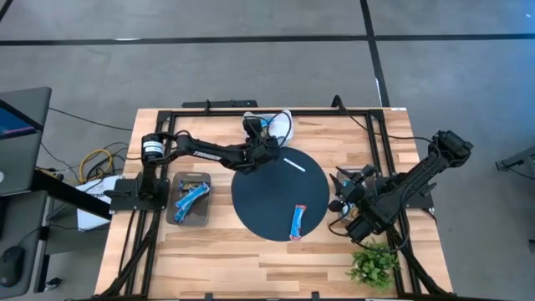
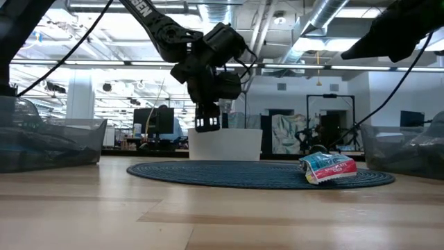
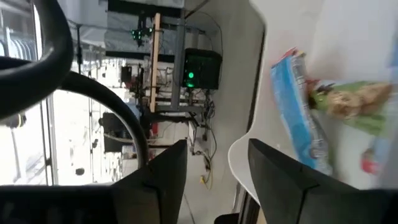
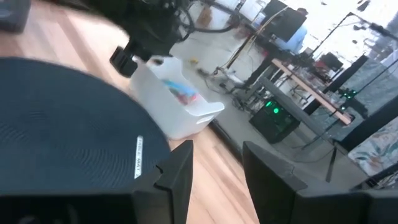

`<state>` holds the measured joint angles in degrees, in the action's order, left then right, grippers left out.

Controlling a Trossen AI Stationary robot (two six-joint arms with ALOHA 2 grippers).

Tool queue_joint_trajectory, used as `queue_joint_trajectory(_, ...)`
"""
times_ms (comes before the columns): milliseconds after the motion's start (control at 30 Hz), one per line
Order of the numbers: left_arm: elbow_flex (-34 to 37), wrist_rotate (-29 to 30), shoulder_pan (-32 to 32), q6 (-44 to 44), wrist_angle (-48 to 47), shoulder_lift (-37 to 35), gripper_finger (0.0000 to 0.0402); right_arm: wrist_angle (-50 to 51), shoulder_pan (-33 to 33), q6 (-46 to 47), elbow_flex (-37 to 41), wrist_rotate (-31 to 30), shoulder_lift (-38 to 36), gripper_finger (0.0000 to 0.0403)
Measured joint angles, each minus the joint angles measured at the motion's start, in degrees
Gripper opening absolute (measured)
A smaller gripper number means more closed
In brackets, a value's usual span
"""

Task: Pick and place Granola Bars by type
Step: Put the red granola bar into the white bin

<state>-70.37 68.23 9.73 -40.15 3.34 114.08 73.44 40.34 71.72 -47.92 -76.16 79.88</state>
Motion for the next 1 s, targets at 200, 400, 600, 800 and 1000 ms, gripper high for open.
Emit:
queue_joint_trajectory(200, 0.0, -0.37, -5.17, 2.01, -3.84, -2.41, 0.0165, -13.34, 0.0, -17.47, 0.0, 6.44, 0.02, 0.0132)
queue_joint_trajectory(400, 0.04, -3.53, -11.43, 22.55, -26.37, -8.96, 0.0165, -31.02, -0.02, -38.46, 0.0, 14.72, 0.04, 0.0132)
queue_joint_trajectory(600, 5.55, -4.71, -17.04, 48.79, -47.49, -15.67, 0.0165, -48.2, -0.47, -56.34, 1.78, 29.64, 0.06, 0.0132)
queue_joint_trajectory(800, 15.7, 6.3, -24.47, 67.6, -53.85, -22.25, 0.0165, -61.96, -4.64, -71.9, 4.39, 46.62, 0.07, 0.0132)
queue_joint_trajectory(1000, 21.76, 14.1, -32.97, 80.02, -57.83, -28.28, 0.0165, -62.82, -10.56, -73.11, 4.39, 57.82, 0.08, 0.0132)
